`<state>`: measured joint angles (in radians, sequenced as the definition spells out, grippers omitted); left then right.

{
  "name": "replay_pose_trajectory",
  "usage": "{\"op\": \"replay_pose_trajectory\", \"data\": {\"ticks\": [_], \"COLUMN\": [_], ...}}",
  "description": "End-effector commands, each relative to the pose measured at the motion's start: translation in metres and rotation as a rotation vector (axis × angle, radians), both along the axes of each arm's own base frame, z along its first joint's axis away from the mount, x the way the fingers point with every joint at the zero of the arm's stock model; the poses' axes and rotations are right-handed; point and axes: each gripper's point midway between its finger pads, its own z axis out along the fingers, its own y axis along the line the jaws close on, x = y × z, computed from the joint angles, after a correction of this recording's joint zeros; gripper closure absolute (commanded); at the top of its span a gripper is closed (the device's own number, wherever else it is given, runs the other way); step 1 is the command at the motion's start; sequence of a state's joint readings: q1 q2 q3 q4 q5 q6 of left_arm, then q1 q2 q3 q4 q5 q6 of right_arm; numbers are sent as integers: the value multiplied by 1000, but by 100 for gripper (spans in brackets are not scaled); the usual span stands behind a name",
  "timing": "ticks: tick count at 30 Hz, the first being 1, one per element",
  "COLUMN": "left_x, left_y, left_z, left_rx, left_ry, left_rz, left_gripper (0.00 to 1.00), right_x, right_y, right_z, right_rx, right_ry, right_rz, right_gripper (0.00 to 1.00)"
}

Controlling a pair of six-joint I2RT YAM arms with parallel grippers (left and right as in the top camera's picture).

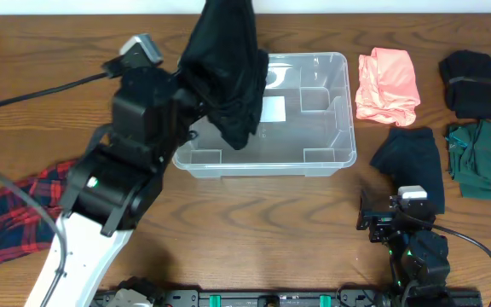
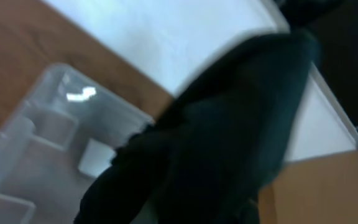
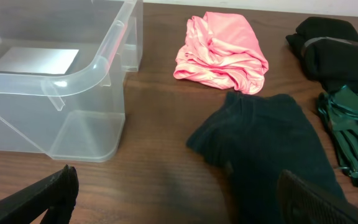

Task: Pack container
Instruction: 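Lift the black garment with the left gripper and carry it over the bin, then lower the black garment into the bin and open the left gripper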

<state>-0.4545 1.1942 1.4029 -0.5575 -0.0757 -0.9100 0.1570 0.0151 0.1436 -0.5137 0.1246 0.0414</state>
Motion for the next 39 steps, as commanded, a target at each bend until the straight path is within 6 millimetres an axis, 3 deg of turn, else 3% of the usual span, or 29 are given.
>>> {"op": "replay_pose_trajectory", "data": {"ticks": [1,6,11,17,25,32,39], "left_x": [2,14,27,38,37,37,36], "left_y": [-21,-41,-64,-92,-131,-150,-174], "left_z": [12,-21,-34,-40,-41,-53,-36], "left_rx": [-144,-178,-212,-262,-214,-208,-225], "left_ry": [16,128,154,156,61,48,-72], "left_rz": [-53,-90,-168,-282,-564,-691,-793], "left_gripper": [94,95,94,94,94,94,94], "right_x": [0,0,0,0,0,0,0], "right_y": [-2,-2,-2,-2,-2,-2,-2], "right_z": [-1,-1,-1,-1,-1,-1,-1], "right_rx": [2,1,1,1,2,2,2], "right_ry": [2,2,1,2,2,1,2], "right_rz": [-11,-11,-11,-11,-11,-11,-11], "right_gripper": [1,1,1,1,1,1,1]}}
